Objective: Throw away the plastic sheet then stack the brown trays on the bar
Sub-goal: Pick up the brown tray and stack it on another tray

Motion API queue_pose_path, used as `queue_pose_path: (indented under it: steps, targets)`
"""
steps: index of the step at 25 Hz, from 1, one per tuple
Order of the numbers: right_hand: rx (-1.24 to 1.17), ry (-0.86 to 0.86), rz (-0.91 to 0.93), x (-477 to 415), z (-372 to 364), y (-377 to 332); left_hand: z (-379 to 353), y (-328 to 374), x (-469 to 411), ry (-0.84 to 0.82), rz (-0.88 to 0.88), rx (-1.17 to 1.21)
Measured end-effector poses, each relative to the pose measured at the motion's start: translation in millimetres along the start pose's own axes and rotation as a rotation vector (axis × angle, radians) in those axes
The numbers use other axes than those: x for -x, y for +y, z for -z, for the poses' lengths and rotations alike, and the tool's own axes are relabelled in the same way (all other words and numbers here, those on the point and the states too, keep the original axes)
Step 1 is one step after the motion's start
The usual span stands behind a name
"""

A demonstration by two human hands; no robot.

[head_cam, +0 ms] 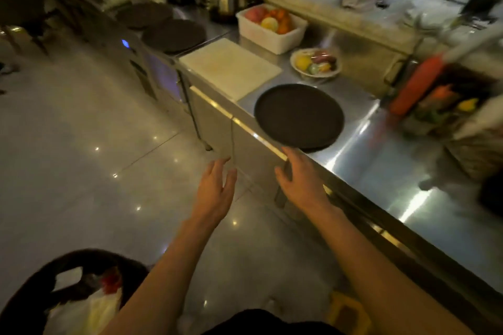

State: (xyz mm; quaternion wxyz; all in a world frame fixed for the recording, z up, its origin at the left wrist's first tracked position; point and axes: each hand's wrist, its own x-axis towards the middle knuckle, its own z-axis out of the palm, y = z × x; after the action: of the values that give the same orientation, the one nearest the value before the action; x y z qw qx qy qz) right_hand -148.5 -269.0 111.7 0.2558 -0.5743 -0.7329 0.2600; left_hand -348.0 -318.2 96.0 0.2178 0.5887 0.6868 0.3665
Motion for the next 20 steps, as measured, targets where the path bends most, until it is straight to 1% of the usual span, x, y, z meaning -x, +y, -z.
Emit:
queue_pose_path:
  steps: [4,7,12,15,20]
  targets:
    - [0.005,0.123,-0.16,8.2,44.5,53.7,-51.1,46.9,-26.5,-0.129,-0.11,-0.027]
    - [-0.001,0.188,-0.251,7.1,58.9,76.7,-73.9,56.5,-46.6,-0.196,-0.153,-0.027]
    - [0.034,0.245,-0.34,-14.2,68.7,98.7,-98.0,52.6,-94.0,-0.236,-0.191,0.018]
    - [0.037,0.257,-0.392,-49.5,63.5,102.9,-107.2,39.5,-133.8,-0.298,-0.195,0.054]
    - [0.037,0.231,-0.488,-113.7,40.4,92.8,-104.5,8.3,-201.2,-0.351,-0.222,0.025]
